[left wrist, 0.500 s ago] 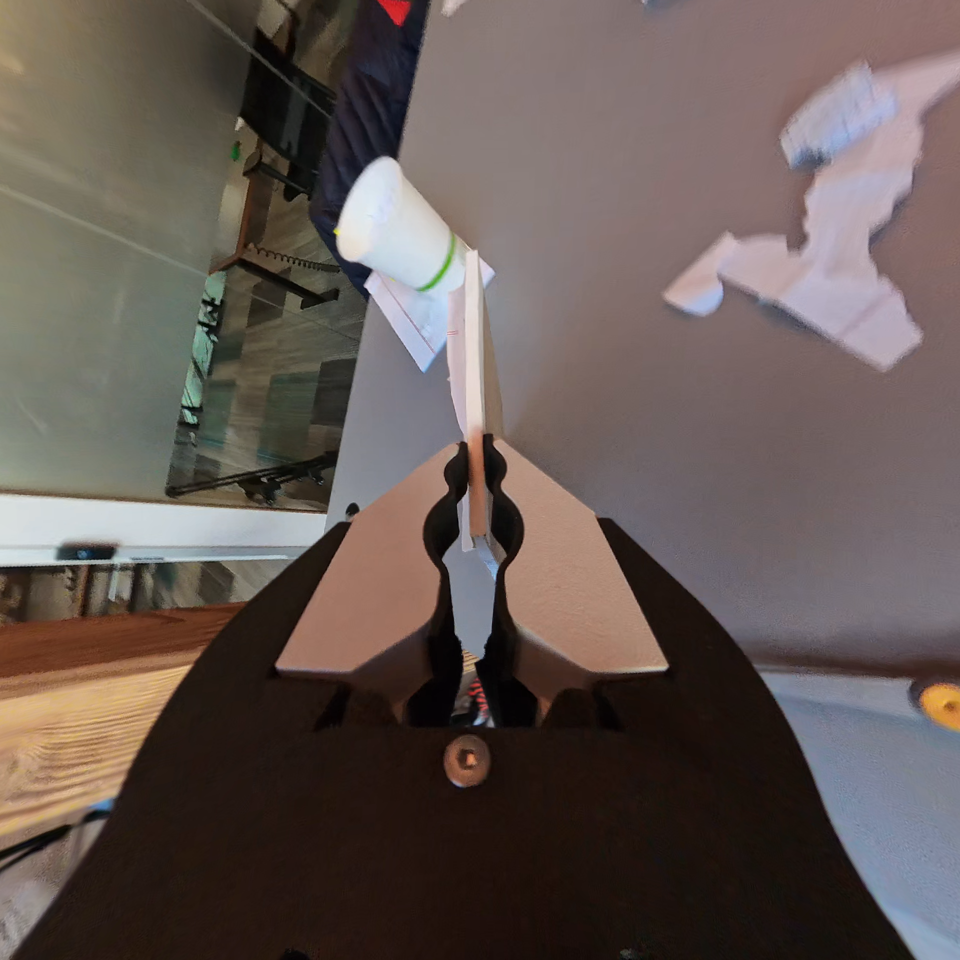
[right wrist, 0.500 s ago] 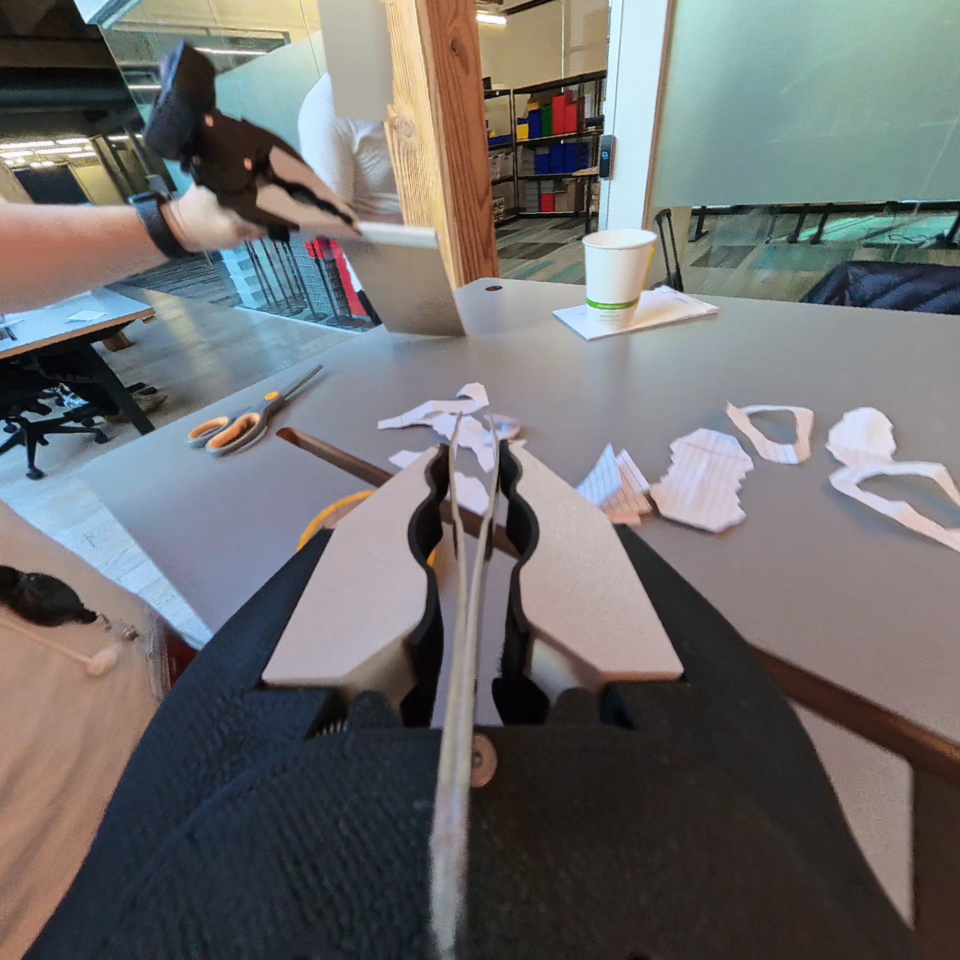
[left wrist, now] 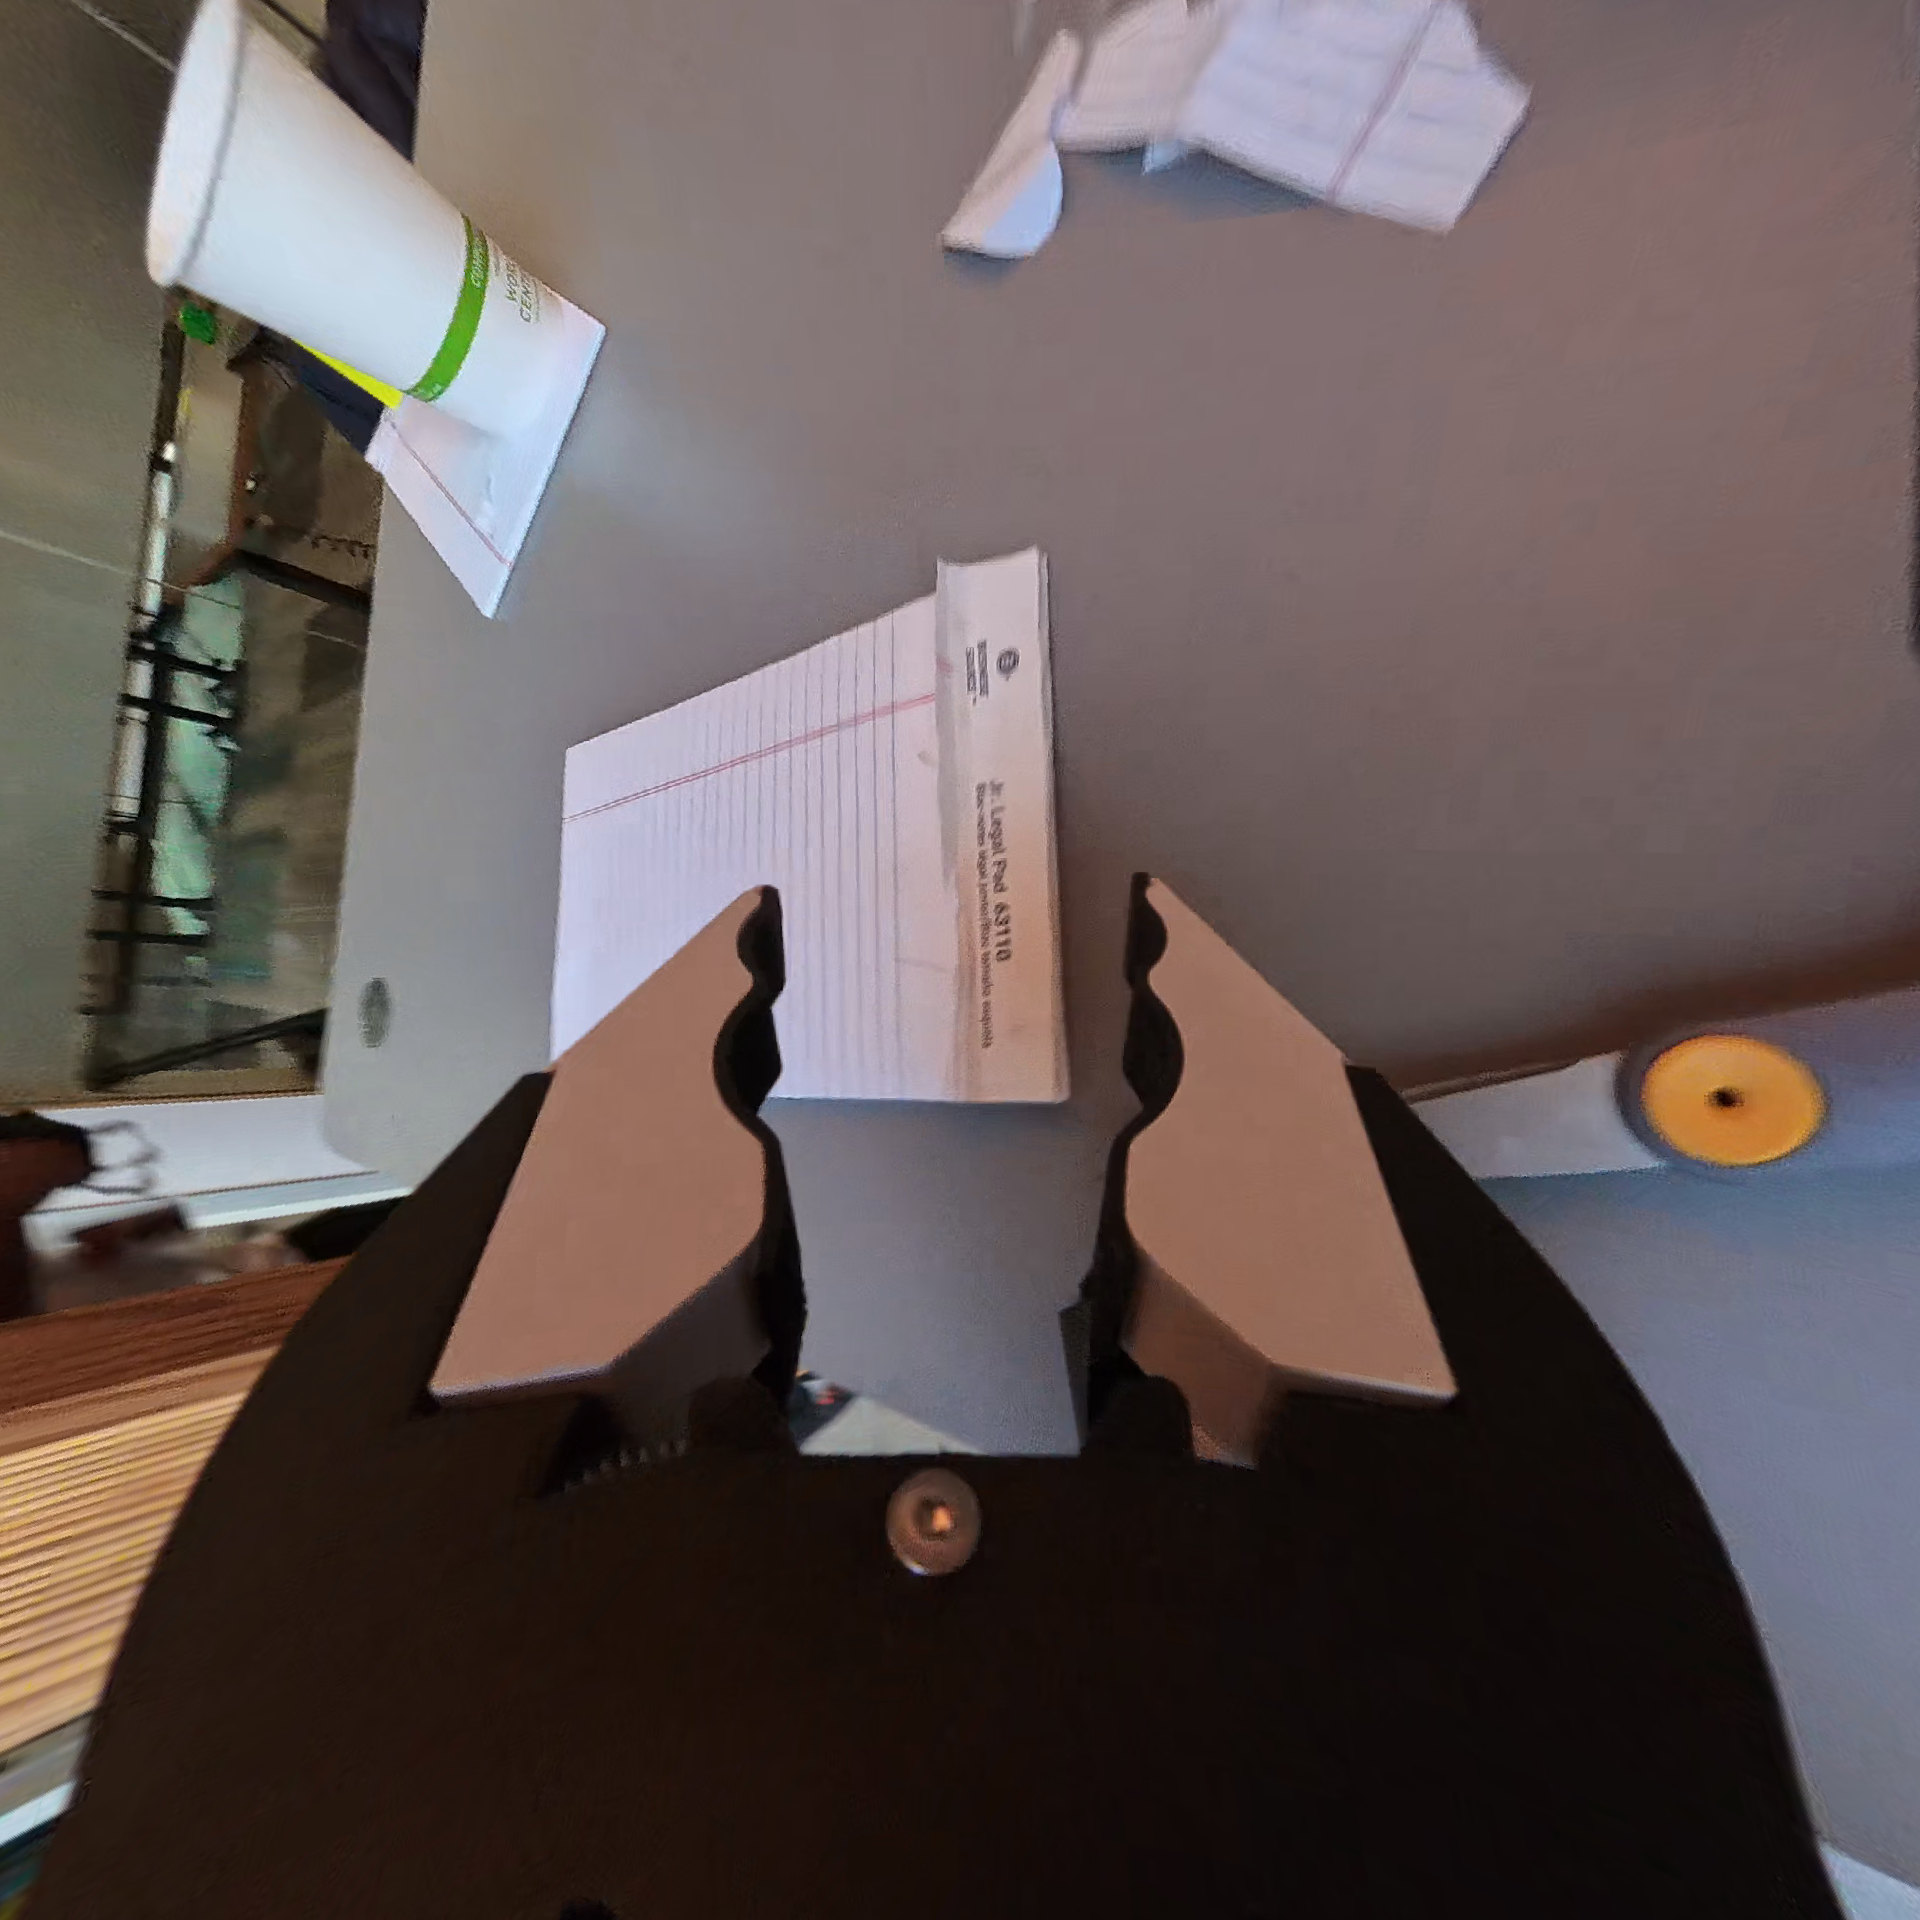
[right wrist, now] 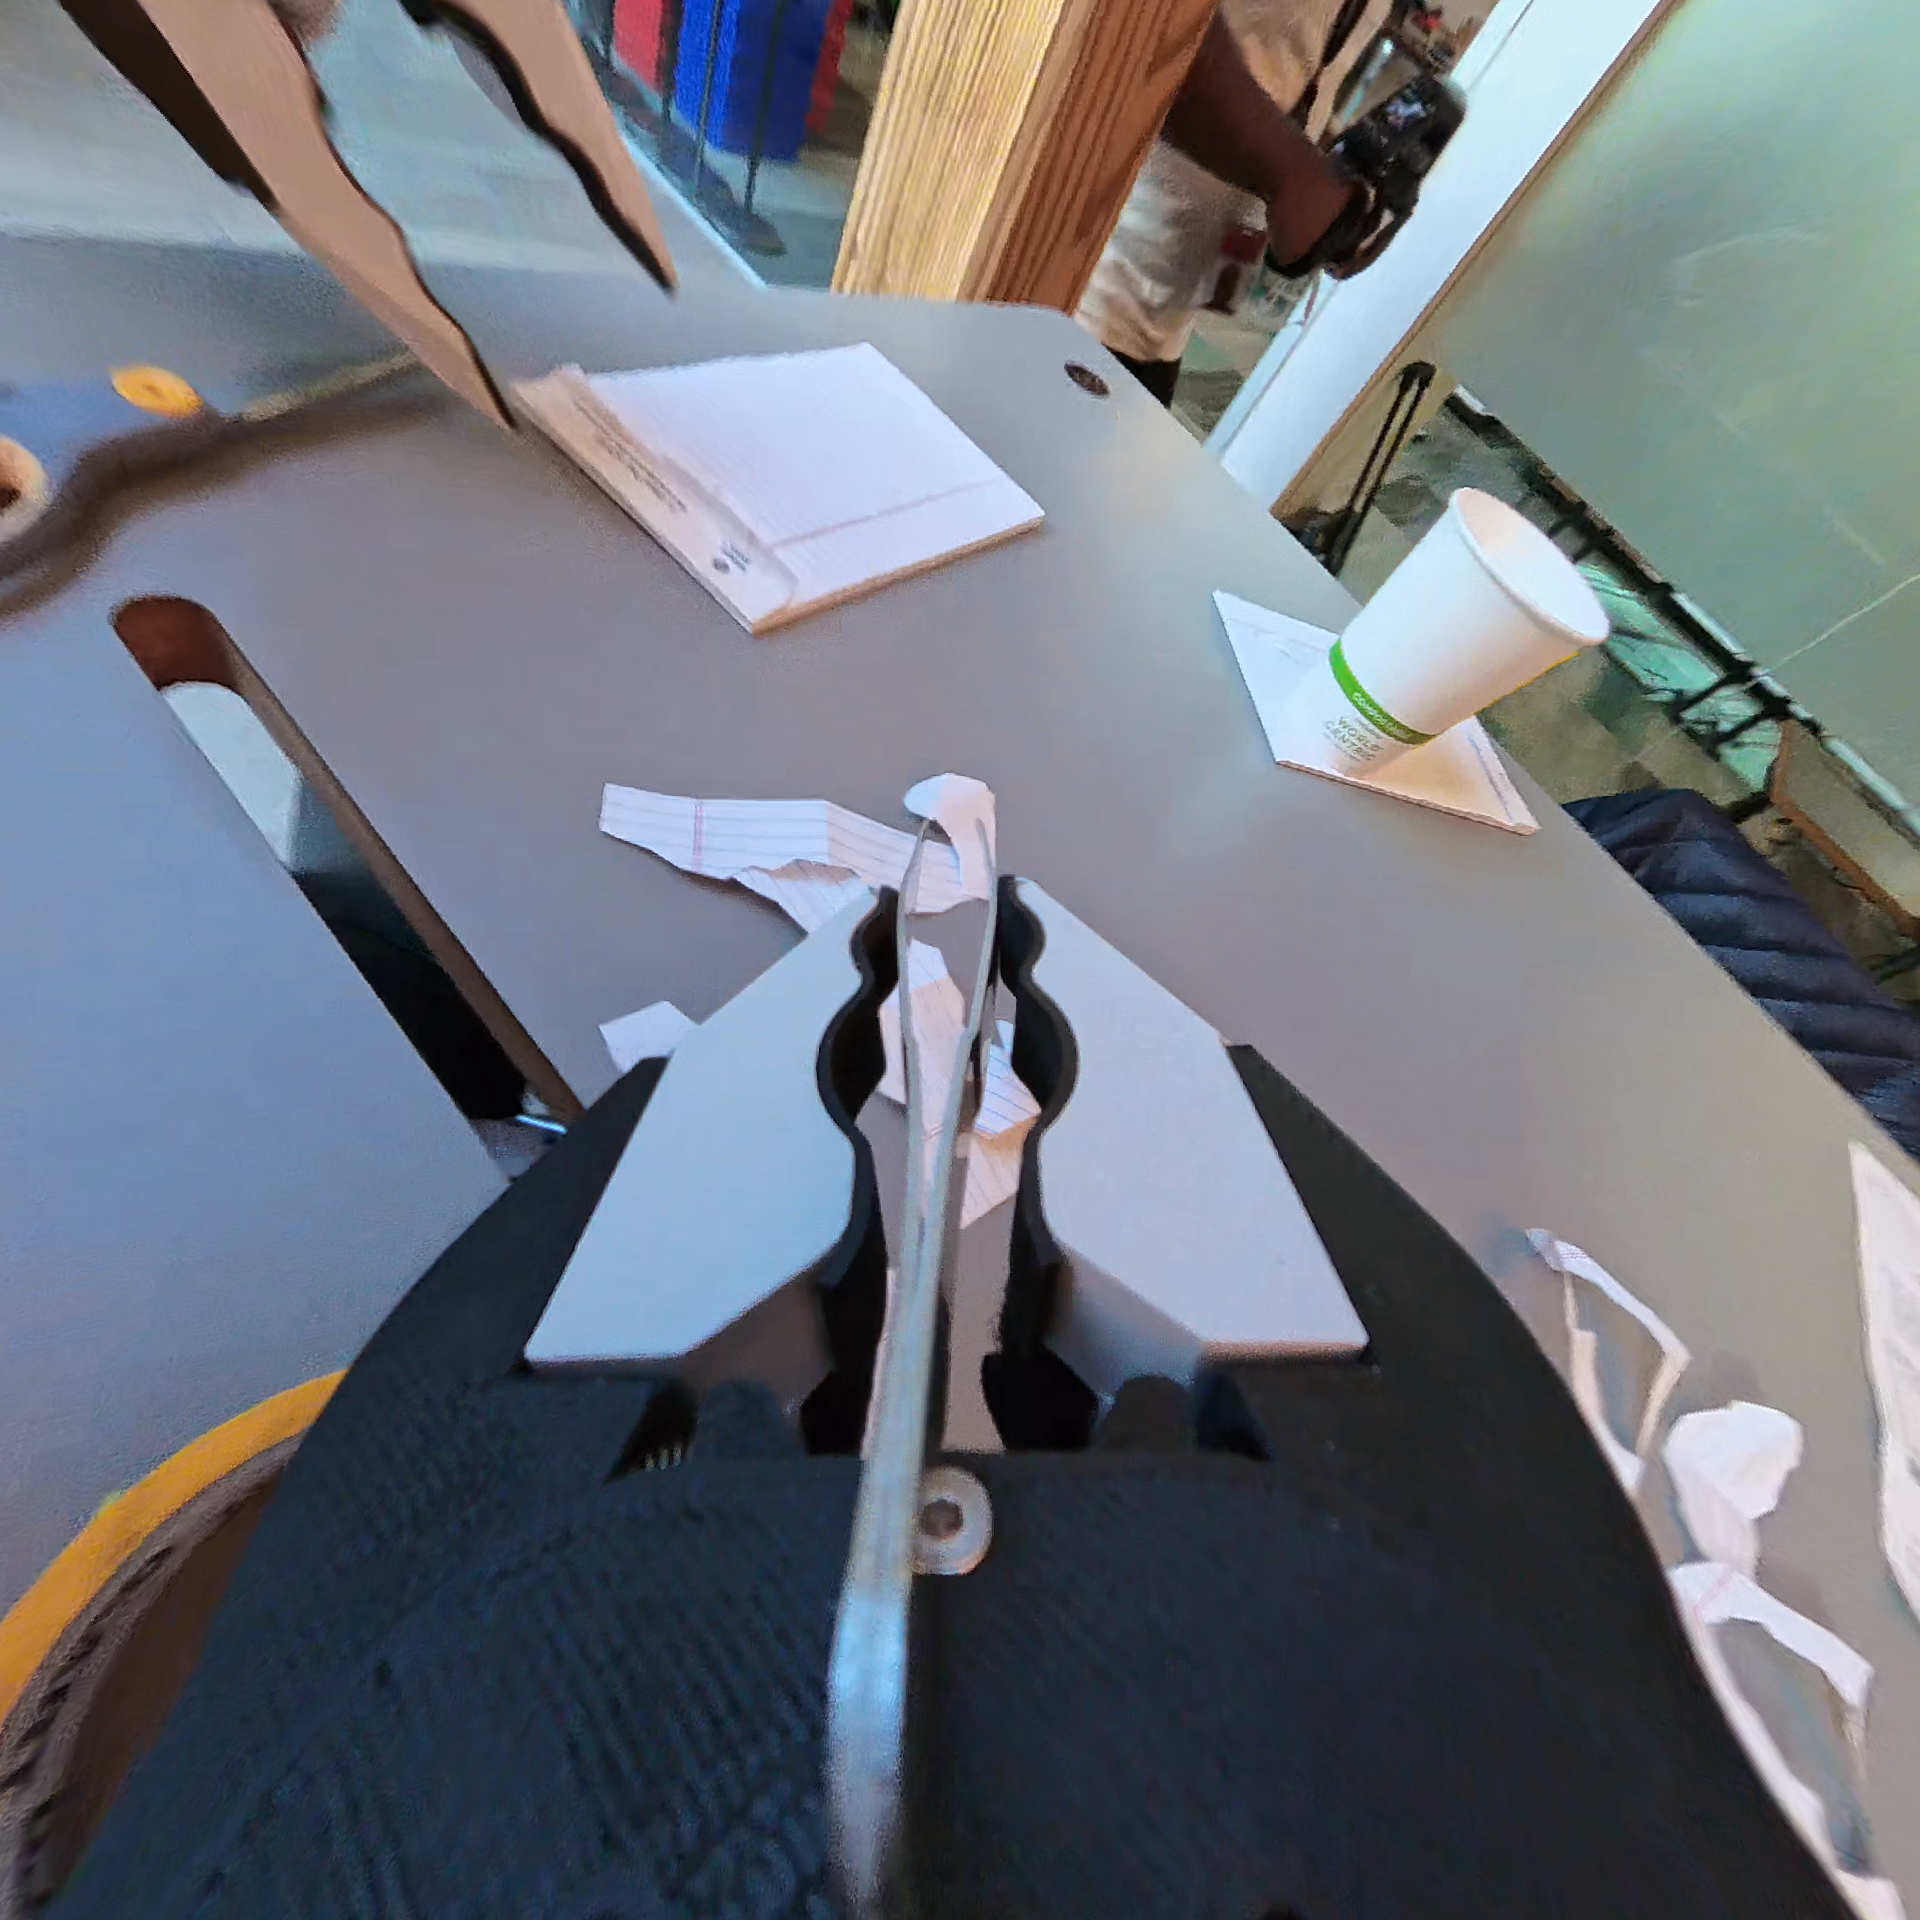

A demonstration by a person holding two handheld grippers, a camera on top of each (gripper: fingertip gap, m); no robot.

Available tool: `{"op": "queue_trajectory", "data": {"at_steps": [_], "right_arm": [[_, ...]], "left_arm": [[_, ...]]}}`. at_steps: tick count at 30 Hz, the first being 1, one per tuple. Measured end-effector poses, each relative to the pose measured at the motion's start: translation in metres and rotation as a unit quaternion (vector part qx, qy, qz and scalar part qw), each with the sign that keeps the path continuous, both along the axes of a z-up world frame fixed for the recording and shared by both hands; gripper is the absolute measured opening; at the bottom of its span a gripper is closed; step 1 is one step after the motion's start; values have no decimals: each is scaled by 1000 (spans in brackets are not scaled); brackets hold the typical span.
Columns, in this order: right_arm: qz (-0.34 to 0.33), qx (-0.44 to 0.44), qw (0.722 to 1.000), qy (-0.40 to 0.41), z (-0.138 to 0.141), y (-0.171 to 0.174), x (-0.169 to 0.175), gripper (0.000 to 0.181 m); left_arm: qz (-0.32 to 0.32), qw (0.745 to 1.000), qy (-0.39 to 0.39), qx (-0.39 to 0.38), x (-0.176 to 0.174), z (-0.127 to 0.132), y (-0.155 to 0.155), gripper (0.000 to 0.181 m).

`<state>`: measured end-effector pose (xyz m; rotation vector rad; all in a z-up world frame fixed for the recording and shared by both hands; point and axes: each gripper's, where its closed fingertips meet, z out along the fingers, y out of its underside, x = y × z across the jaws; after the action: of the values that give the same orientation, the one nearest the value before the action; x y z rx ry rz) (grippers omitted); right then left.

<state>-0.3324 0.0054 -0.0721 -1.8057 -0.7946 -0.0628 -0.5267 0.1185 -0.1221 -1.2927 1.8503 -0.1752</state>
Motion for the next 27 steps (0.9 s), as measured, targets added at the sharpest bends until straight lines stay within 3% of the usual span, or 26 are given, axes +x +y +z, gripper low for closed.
{"op": "queue_trajectory", "data": {"at_steps": [4,7,10,12,14,17,18,20,23,25,27], "right_arm": [[-4,5,999,-51,-10,13,-5,18],[-16,-1,1000,-27,-13,21,-6,14],[-34,-9,998,49,-9,26,-3,11],[-42,-27,984,172,4,25,-1,11],[-34,-38,937,346,34,20,5,11],[17,-37,810,584,92,3,29,10],[26,-31,779,626,105,-3,40,10],[37,-31,754,655,120,-11,53,10],[11,-31,772,634,126,-4,69,10],[-16,-4,797,603,138,21,88,11],[-64,21,843,534,146,63,113,11]], "left_arm": [[22,988,-125,-90,8,39,-21,70],[20,967,-221,-125,20,77,-37,68],[21,945,-298,-133,34,114,-40,62],[17,931,-337,-139,42,142,-39,61],[21,917,-375,-135,47,178,-30,60],[15,874,-450,-182,45,244,-19,67],[13,854,-479,-202,40,266,-15,68],[0,810,-535,-241,27,304,-8,72],[-1,746,-605,-277,1,333,3,70],[9,728,-625,-283,-9,331,7,70],[28,728,-623,-285,-11,318,12,70]]}}
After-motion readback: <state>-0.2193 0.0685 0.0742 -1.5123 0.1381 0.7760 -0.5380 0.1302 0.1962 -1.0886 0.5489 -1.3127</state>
